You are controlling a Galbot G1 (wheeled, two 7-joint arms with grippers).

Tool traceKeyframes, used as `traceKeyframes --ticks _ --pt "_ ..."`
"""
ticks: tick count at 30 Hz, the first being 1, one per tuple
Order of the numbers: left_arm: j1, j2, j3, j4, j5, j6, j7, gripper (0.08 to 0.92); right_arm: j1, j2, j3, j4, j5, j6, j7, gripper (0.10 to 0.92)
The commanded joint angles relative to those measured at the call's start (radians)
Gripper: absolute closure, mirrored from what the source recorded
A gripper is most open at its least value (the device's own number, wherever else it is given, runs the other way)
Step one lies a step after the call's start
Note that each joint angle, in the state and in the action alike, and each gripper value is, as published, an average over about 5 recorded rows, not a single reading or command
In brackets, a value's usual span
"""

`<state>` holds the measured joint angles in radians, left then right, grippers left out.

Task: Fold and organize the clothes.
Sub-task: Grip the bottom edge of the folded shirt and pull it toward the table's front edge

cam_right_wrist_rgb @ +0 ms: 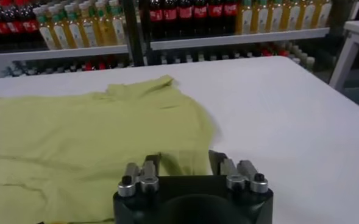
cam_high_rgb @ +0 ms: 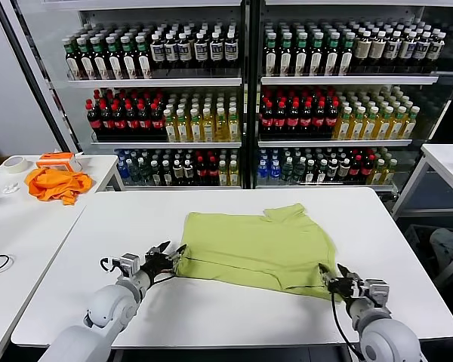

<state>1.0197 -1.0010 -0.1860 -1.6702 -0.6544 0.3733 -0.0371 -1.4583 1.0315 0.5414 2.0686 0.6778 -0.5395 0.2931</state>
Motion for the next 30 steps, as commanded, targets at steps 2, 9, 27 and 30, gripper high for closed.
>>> traceKeyframes --ticks 2,9,27,30 --pt "0.173 0.026 -0.034 -0.200 -0.034 0.054 -0.051 0.274 -0.124 0.004 0.050 0.047 -0.036 0.016 -0.017 0.224" --pt "0.208 0.018 -0.031 -0.208 -0.008 0.073 -0.063 0.179 -0.123 0.027 0.005 0.024 -0.094 0.039 -0.023 0.203" --pt "0.160 -0.028 -0.004 -0.158 0.046 0.107 -0.080 0.544 -0.083 0.050 -0.027 -0.027 -0.062 0.075 -0.017 0.656" --pt "0.165 -0.029 -0.004 -0.170 0.053 0.116 -0.101 0.631 -0.096 0.053 -0.023 -0.013 -0.063 0.077 -0.007 0.743"
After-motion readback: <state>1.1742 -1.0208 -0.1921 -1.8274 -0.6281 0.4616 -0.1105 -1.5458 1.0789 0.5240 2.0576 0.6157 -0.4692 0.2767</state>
